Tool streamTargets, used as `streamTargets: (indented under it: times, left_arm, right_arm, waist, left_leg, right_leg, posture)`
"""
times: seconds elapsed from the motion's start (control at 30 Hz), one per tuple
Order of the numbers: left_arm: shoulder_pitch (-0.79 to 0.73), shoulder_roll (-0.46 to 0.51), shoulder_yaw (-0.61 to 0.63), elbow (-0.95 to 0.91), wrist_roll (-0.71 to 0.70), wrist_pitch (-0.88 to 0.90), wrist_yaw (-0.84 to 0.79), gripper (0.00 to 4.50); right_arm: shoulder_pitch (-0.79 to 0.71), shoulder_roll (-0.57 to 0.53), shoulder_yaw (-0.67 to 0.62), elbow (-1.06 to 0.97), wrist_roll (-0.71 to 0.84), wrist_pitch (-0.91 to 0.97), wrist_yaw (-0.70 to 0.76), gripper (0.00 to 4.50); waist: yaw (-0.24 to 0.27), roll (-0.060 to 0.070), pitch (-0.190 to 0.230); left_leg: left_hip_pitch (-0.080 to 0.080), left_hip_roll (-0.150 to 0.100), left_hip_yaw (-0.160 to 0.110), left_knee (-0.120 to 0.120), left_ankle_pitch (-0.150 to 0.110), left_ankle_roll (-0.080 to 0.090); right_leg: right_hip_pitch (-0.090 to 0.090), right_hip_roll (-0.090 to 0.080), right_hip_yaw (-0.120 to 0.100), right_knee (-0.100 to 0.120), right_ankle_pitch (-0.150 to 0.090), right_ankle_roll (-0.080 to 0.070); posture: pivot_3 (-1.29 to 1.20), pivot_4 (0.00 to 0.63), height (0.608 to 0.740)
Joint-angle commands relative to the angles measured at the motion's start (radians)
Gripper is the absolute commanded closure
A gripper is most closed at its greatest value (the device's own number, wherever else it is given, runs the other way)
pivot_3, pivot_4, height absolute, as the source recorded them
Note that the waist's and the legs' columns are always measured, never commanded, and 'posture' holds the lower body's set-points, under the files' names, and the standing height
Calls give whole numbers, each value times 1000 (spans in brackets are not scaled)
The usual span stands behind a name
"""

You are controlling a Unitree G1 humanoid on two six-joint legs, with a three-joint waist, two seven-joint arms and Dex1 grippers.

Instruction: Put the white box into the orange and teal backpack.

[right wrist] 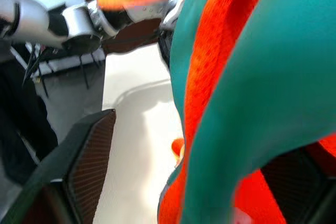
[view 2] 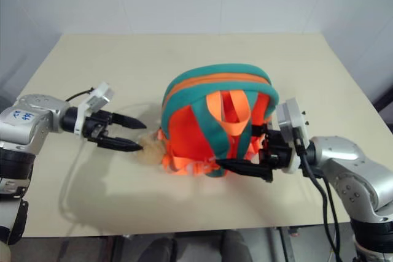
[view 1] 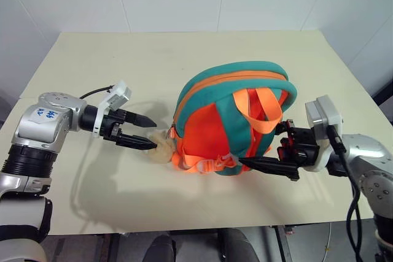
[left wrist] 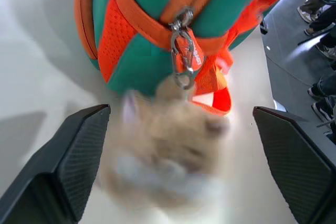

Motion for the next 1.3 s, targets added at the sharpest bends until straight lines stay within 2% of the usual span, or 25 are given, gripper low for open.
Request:
streamTargets:
  times: [0.03,0.17,0.33,0.4,0.5,0.57,0.63,0.83,0.93,1.1,1.3]
  left_arm:
    - [20,45,64,3,-22,-13,-25,0]
    - [61,78,132,80,-1,-103,-12,0]
    - [106,80,226,150,-14,-211,-2,0]
    - [131,45,322,183,-54,-318,6,0]
    - [159,2,436,182,-137,-339,16,0]
    - [206,-10,462,184,-133,-449,-47,0]
    - [227,-20,481,193,-143,-485,-66,0]
    - [251,-3,507,262,-128,-603,-104,0]
    - [260,15,526,259,-150,-598,-113,0]
    - [283,46,552,273,-160,-616,-117,0]
    - [286,28,545,255,-169,-631,-92,0]
  right_arm:
    - [-6,-70,-61,37,-27,-34,89,49]
    - [40,-189,-115,135,-103,-80,217,49]
    - [94,-286,-185,270,-208,-159,313,49]
    - [118,-304,-226,371,-279,-239,327,49]
    - [98,-260,-280,512,-327,-356,293,49]
    - [85,-222,-306,552,-310,-383,290,49]
    - [72,-208,-309,581,-307,-383,289,49]
    - [51,-221,-293,669,-329,-419,347,49]
    - [21,-246,-288,730,-339,-417,378,49]
    - [-13,-245,-272,743,-345,-401,384,49]
    - [-22,-195,-262,660,-325,-366,332,49]
  waist:
    - [-1,0,0]
    - [-3,0,0]
    - [-2,0,0]
    - [-2,0,0]
    - [-2,0,0]
    - [-3,0,0]
    - [-4,0,0]
    - [-5,0,0]
    - [-5,0,0]
    - [-5,0,0]
    - [-5,0,0]
  left_leg:
    - [0,0,0,0,0,0]
    - [0,0,1,-1,0,1]
    - [0,0,1,0,-1,1]
    - [0,0,1,0,-1,1]
    - [0,0,3,0,-1,1]
    - [1,0,3,1,-1,1]
    - [1,0,3,0,0,1]
    - [2,0,3,1,0,0]
    - [2,0,3,2,0,0]
    - [2,1,3,1,0,0]
    - [2,1,3,1,0,0]
  right_leg:
    - [0,0,0,0,0,0]
    - [0,0,0,-1,0,0]
    - [0,0,0,-1,0,0]
    - [0,0,0,-1,0,0]
    - [0,-1,0,-1,0,0]
    - [0,-1,0,-1,1,1]
    - [0,-1,0,0,1,1]
    - [0,-1,0,1,1,0]
    - [1,-1,0,0,2,0]
    - [1,-1,0,0,2,0]
    - [1,-1,0,0,2,0]
  posture:
    - [0,150,740]
    - [0,150,740]
    - [0,150,740]
    - [0,150,740]
    - [0,150,740]
    - [0,150,740]
    - [0,150,740]
    - [0,150,740]
    - [0,150,740]
    - [0,150,740]
    - [0,150,740]
